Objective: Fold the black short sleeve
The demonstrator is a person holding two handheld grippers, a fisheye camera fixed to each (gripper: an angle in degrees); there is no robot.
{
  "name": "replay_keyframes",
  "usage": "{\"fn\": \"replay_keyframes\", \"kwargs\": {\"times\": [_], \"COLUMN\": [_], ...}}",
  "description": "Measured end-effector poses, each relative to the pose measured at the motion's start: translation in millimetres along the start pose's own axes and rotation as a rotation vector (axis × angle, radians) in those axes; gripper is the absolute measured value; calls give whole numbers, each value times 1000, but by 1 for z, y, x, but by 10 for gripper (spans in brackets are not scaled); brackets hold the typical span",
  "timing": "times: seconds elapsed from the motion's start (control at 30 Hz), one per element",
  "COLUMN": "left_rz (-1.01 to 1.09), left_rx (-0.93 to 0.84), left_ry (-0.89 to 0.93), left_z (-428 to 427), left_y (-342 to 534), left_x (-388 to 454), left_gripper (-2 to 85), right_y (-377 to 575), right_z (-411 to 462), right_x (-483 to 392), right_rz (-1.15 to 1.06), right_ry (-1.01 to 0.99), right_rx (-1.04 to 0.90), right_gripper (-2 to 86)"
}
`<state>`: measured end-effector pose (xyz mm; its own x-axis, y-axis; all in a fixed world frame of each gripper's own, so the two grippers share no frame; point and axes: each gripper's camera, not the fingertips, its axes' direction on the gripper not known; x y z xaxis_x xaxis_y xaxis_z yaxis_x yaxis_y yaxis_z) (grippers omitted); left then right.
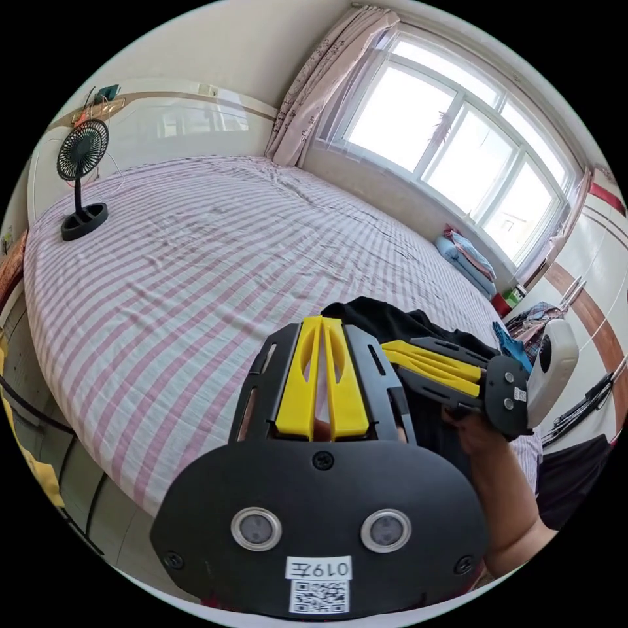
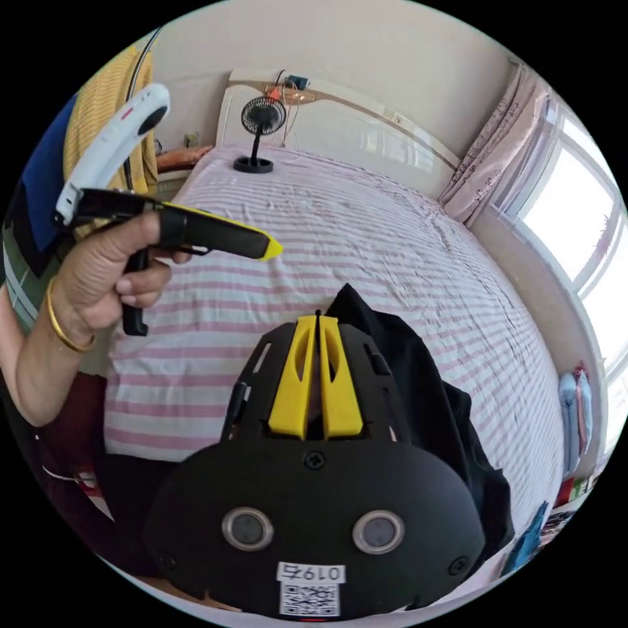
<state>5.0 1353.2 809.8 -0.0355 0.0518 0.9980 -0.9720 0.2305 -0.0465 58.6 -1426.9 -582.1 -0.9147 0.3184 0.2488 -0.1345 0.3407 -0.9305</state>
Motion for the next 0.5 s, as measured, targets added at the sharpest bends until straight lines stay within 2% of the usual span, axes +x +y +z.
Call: {"fn": "replay_keyframes", "kwargs": {"times": [0.1,0.3,0.37,0.5], "left_rz": [8,85,117,187], "left_rx": [57,-84,-126,-238], "left_ry": [-18,17,22,56], "left_z": [-13,16,30,54], "left_y": [4,2,4,7], "left_x": [13,48,64,96], "left_gripper": [9,7,7,7], "right_y": [22,85,100,139], "right_z": [-13,20,4,-64], "right_x": [1,10,20,94], "right_rz": [61,74,50,141], "right_ry": [-133,-308,-289,-45], "right_rx": [63,-77,-52,95], "right_gripper": [-2,26,44,34]}}
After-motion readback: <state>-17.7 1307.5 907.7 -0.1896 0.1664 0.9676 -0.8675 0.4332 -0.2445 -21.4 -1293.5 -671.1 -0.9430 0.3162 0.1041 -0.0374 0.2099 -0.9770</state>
